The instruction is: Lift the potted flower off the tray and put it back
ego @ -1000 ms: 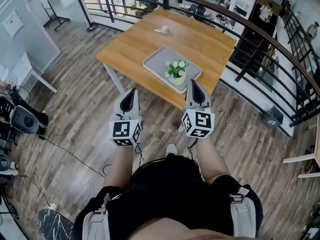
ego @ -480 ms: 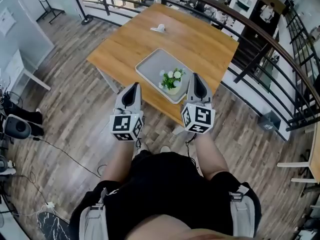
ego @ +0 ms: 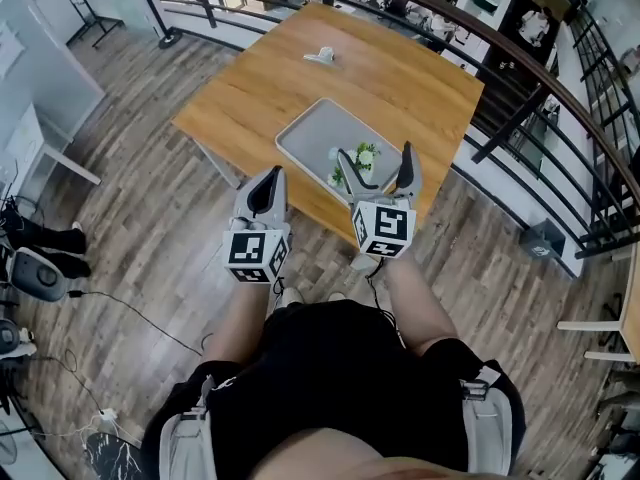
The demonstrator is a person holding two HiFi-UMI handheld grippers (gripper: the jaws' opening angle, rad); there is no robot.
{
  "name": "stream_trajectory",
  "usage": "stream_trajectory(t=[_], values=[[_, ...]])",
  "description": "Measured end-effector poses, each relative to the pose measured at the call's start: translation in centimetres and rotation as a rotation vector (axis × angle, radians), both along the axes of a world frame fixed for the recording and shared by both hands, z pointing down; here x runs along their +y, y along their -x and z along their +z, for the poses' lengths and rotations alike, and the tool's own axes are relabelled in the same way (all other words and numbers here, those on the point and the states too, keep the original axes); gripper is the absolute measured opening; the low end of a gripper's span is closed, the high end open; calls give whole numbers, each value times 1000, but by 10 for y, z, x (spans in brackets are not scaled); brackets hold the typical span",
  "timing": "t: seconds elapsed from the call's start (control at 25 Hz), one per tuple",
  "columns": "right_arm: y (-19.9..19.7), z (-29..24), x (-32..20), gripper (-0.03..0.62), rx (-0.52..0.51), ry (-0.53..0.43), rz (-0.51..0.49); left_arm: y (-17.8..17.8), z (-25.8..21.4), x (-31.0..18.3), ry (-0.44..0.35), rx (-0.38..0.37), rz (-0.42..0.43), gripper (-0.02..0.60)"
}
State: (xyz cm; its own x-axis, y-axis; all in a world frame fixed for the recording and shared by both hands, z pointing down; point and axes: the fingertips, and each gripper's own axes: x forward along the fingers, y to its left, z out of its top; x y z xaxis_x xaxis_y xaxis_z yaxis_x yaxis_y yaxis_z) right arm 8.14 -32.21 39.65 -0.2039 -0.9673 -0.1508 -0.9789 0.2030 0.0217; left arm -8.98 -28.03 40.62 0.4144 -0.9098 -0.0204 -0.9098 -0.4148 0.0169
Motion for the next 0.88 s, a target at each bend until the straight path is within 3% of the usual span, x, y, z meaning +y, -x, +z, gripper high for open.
stream_trajectory(t=[0.44,0.88], values=[[11,99,-27,528,22,186,96,16,14,-20,35,-20,-4,12],[21,214,-29,528,35,459,76,32,35,-27,101,-21,-29,12]])
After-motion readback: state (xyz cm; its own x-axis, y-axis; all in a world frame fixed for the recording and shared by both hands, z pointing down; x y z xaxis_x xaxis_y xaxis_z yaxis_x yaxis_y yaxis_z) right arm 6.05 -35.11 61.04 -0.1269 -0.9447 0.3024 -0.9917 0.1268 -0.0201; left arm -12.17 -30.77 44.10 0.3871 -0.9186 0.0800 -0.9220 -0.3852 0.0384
